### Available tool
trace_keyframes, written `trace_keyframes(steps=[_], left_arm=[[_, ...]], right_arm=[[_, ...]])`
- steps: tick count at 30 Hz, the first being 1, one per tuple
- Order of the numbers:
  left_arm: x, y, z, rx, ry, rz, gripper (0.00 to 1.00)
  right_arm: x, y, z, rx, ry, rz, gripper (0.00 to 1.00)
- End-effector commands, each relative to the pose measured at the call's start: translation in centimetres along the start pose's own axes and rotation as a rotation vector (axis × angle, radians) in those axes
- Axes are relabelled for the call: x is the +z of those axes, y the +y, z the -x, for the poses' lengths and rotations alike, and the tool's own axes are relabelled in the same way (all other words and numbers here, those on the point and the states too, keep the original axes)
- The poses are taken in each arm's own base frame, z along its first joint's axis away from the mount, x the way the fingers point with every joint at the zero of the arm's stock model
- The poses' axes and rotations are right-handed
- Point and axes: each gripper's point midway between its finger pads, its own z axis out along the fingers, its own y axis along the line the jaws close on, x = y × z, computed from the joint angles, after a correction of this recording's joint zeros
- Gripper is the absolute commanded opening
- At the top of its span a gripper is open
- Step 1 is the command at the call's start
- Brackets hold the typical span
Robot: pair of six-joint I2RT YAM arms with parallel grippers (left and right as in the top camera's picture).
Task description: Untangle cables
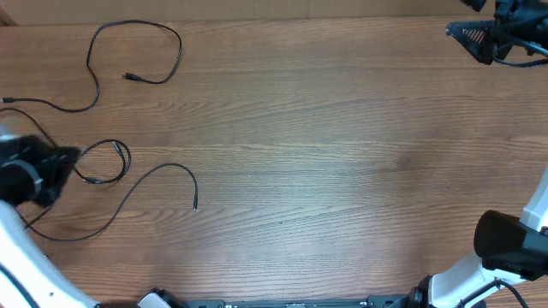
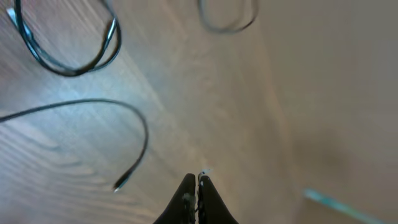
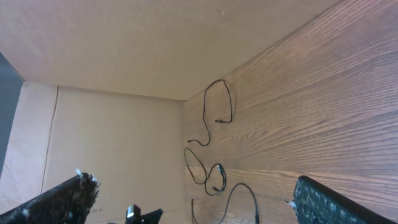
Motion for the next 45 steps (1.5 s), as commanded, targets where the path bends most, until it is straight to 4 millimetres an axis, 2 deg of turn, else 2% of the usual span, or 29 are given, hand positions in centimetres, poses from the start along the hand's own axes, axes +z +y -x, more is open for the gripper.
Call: trace_keyframes(steps=[1, 6, 8, 9, 12, 15, 19, 24, 29, 31, 34, 38, 42, 45], left_arm=[[-2.4, -0.8, 0.4, 0.025, -0.026, -0.133, 0.04], [-1.8, 1.3, -0.2, 0.035, -0.016, 0.007, 0.06], [-0.9, 0.7, -0.8, 0.074, 0.010, 0.029, 0.15], [-0.3, 0.2, -1.2, 0.105, 0.025, 0.034, 0.26], [1.7, -0.6, -2.8, 0.218, 0.076, 0.106, 0.70], [3.8, -0.3, -4.5, 0.346, 0.119, 0.258, 1.00], [7.0, -0.9, -7.6, 0.527, 0.210, 0.386, 1.00], [11.6, -1.2, -11.0, 0.642, 0.301, 0.487, 0.99], [15.3, 0.3, -13.7, 0.690, 0.431, 0.564, 1.00], [16.4, 1.2, -13.8, 0.648, 0.446, 0.609, 1.00], [17.5, 3.0, -13.0, 0.561, 0.416, 0.708, 1.00], [19.0, 4.4, -12.7, 0.563, 0.446, 0.739, 1.00], [20.1, 5.5, -12.8, 0.570, 0.482, 0.761, 0.82], [20.5, 6.3, -13.2, 0.567, 0.511, 0.786, 0.78]], right_arm=[[-0.4, 0.2, 0.1, -0.018, -0.013, 0.000, 1.00], [-0.4, 0.2, 0.1, -0.018, -0.013, 0.000, 1.00], [-0.4, 0.2, 0.1, -0.018, -0.013, 0.000, 1.00], [-0.4, 0.3, 0.1, -0.018, -0.013, 0.000, 1.00], [-0.4, 0.3, 0.1, -0.019, -0.013, 0.000, 1.00], [-0.4, 0.2, 0.1, -0.018, -0.013, 0.000, 1.00], [-0.4, 0.2, 0.1, -0.018, -0.013, 0.000, 1.00], [-0.4, 0.3, 0.1, -0.018, -0.013, 0.000, 1.00], [-0.4, 0.2, 0.1, -0.018, -0.013, 0.000, 1.00], [-0.4, 0.2, 0.1, -0.018, -0.013, 0.000, 1.00], [-0.4, 0.3, 0.1, -0.018, -0.013, 0.000, 1.00], [-0.4, 0.2, 0.1, -0.018, -0.013, 0.000, 1.00], [-0.4, 0.2, 0.1, -0.018, -0.013, 0.000, 1.00], [-0.4, 0.3, 0.1, -0.018, -0.013, 0.000, 1.00]])
